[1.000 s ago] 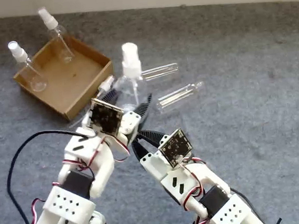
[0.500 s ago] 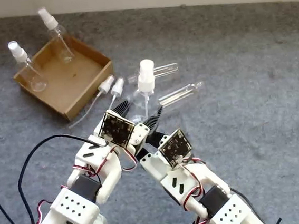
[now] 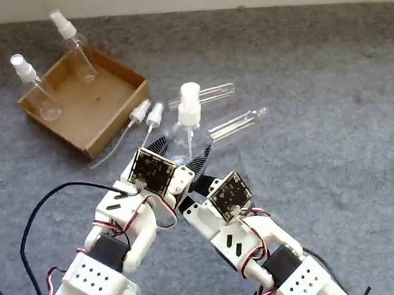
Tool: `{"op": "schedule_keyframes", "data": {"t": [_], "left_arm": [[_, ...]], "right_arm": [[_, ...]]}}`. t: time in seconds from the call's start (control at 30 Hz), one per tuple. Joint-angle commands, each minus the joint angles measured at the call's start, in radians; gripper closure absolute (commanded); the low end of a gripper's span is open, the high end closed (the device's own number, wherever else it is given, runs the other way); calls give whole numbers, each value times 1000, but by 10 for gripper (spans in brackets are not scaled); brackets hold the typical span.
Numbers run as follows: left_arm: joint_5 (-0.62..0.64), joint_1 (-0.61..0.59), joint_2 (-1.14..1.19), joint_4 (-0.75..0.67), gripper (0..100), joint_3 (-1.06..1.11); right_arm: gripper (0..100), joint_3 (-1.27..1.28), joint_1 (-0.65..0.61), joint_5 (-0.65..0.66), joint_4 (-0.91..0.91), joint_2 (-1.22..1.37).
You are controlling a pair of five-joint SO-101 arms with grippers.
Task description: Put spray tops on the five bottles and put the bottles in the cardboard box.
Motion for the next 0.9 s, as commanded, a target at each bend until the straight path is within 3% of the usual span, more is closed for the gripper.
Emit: {"op": "schedule_keyframes", "data": {"t": [0.0,0.53,0.87], "left_arm": [[14,7,-148,97,912,-21],[14,5,-272,255,912,-22],[12,2,-274,265,912,-22]], "right_arm": [[987,171,38,0,-28,-8],[987,171,44,0,-28,-8],[987,171,44,0,-28,-8]]}}
